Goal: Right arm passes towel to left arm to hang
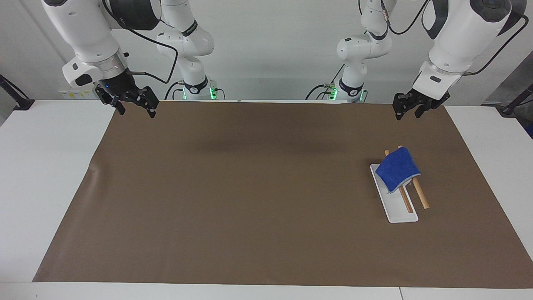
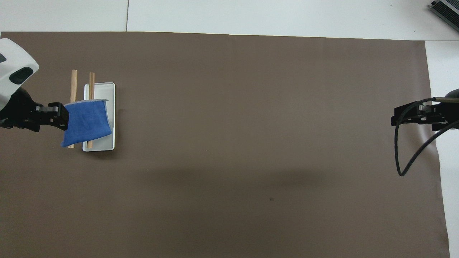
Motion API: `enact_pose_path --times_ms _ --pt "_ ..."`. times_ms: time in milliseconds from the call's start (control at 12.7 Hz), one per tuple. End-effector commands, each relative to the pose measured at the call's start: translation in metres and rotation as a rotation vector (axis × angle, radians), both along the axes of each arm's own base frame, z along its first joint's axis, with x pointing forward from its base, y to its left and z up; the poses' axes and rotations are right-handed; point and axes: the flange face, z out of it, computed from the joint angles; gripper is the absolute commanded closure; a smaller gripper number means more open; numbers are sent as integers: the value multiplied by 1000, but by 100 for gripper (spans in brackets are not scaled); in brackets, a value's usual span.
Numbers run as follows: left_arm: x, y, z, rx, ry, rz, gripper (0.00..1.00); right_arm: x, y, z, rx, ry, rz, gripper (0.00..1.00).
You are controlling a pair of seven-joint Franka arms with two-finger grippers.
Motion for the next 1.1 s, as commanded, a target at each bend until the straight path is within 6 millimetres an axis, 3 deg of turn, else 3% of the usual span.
enact_pose_path --times_ms 0,79,158,236,315,1024 --pt "-3 4 7 29 12 -34 37 -8 -3 1 -9 3 16 0" --pt "-6 3 11 30 8 -61 36 -8 -3 1 -9 3 16 0" --pt "-6 6 11 26 13 -87 30 -8 -3 1 -9 3 16 0" --pt "-5 8 12 17 -3 -76 6 -8 -3 1 -9 3 16 0" --pt "-5 12 10 13 -5 -77 0 -8 -3 1 -9 4 16 0" --pt "-5 11 4 -7 -25 -67 0 -8 -3 1 -9 3 16 0"
